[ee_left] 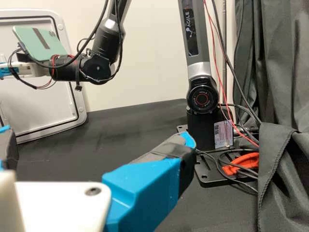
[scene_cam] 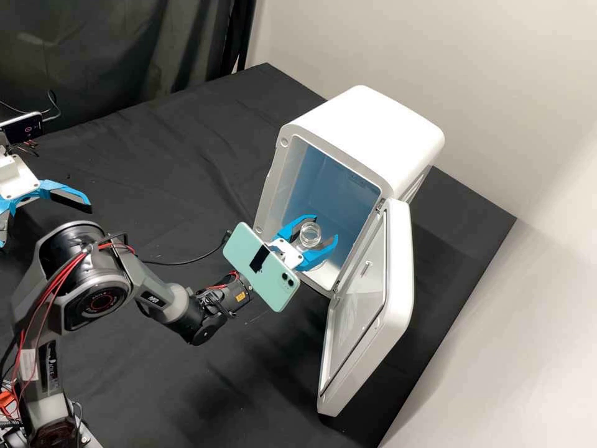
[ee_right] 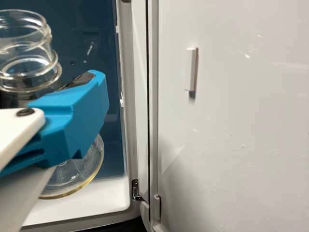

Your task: Place the flask in the incubator

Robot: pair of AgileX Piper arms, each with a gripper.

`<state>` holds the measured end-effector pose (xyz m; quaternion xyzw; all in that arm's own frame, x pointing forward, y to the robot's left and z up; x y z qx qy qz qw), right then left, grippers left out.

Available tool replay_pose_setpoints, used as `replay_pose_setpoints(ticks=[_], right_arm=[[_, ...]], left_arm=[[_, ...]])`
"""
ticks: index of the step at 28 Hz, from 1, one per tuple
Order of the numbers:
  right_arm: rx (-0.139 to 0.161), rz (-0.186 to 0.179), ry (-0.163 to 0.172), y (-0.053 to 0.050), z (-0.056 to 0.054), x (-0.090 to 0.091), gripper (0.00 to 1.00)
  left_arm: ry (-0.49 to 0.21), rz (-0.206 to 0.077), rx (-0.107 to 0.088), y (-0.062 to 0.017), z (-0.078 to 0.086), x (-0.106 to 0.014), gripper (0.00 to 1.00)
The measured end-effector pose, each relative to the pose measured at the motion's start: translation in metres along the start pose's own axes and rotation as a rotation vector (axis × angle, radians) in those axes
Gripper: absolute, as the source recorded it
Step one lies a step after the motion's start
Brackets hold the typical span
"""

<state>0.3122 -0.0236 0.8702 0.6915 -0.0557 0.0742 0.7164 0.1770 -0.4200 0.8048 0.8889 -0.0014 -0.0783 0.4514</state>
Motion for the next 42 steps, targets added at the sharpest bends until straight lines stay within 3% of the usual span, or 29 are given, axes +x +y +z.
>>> replay_pose_setpoints(ticks=[6,11,15,21,27,33,42], right_arm=[[0.005,0.015,0.022,-0.003,-0.005,0.013,0.00],[-0.009,0.010,0.067,-0.013,-0.016,0.030,0.00],[-0.024,0.024,0.090,-0.014,-0.024,0.045,0.00],[-0.023,0.059,0.066,-0.006,-0.025,0.058,0.00],[-0.026,0.081,0.078,-0.003,-0.026,0.068,0.00],[-0.038,0.056,0.039,-0.007,-0.019,0.085,0.00],[-0.063,0.025,0.022,-0.012,-0.019,0.108,0.00]], left_arm=[[0.012,0.018,-0.001,0.0027,0.000,-0.001,1.00],[0.008,0.023,0.002,0.0036,0.001,-0.001,1.00],[0.008,0.023,0.009,0.0036,0.001,-0.001,1.00],[0.008,0.023,0.009,0.0036,0.001,-0.001,1.00],[0.008,0.023,0.009,0.0036,0.001,-0.001,1.00],[0.015,0.026,0.010,0.0042,-0.001,-0.001,1.00],[0.025,0.037,0.014,0.0061,-0.002,-0.003,1.00]])
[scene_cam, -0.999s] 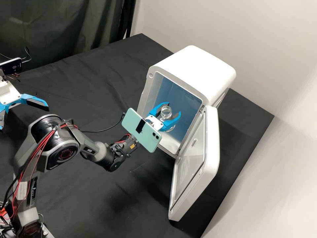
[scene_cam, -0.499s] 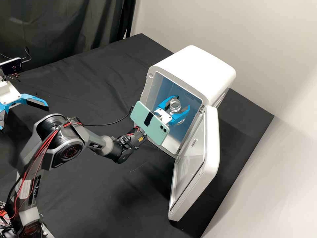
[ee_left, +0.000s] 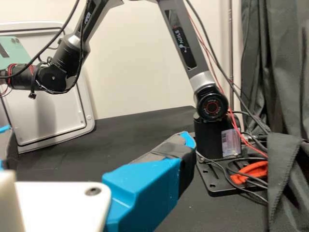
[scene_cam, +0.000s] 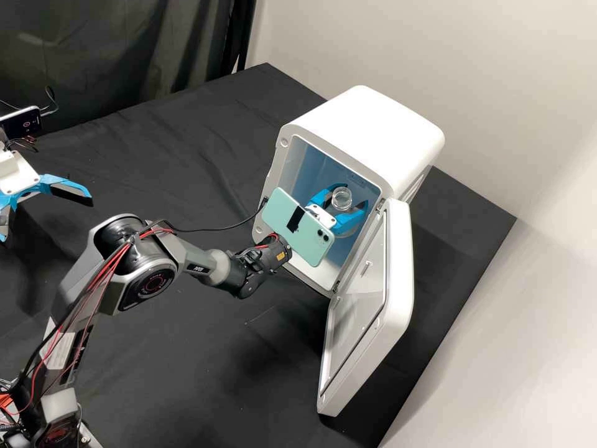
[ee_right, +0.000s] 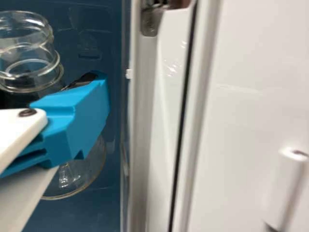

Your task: Place the flask in the incubator

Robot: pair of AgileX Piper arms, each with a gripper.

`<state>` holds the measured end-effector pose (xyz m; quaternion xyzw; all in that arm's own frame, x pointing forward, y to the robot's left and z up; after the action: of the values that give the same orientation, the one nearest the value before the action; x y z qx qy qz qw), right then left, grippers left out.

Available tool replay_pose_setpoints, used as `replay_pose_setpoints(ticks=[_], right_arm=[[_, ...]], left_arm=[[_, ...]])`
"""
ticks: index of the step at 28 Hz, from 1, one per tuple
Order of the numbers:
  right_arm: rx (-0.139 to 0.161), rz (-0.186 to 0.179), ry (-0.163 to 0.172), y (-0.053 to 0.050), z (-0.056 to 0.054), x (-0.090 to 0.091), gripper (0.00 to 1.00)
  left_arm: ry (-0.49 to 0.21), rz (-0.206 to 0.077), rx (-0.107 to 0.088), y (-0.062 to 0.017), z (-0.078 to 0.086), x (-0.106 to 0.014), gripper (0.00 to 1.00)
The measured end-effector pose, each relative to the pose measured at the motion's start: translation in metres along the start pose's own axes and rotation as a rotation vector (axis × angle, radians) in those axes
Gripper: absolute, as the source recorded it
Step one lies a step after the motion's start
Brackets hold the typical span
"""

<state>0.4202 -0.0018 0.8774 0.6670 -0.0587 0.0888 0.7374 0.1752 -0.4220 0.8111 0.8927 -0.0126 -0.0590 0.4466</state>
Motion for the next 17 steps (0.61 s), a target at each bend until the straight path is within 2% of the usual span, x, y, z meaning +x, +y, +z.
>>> replay_pose_setpoints(ticks=[6,17], right_arm=[[-0.017,-0.015,0.002,-0.001,-0.006,0.016,0.00],[-0.018,0.006,0.024,0.007,-0.015,0.029,0.00]], left_arm=[[0.010,0.001,0.000,0.0002,-0.002,0.000,1.00],[0.040,0.006,-0.001,0.0010,-0.007,-0.002,1.00]])
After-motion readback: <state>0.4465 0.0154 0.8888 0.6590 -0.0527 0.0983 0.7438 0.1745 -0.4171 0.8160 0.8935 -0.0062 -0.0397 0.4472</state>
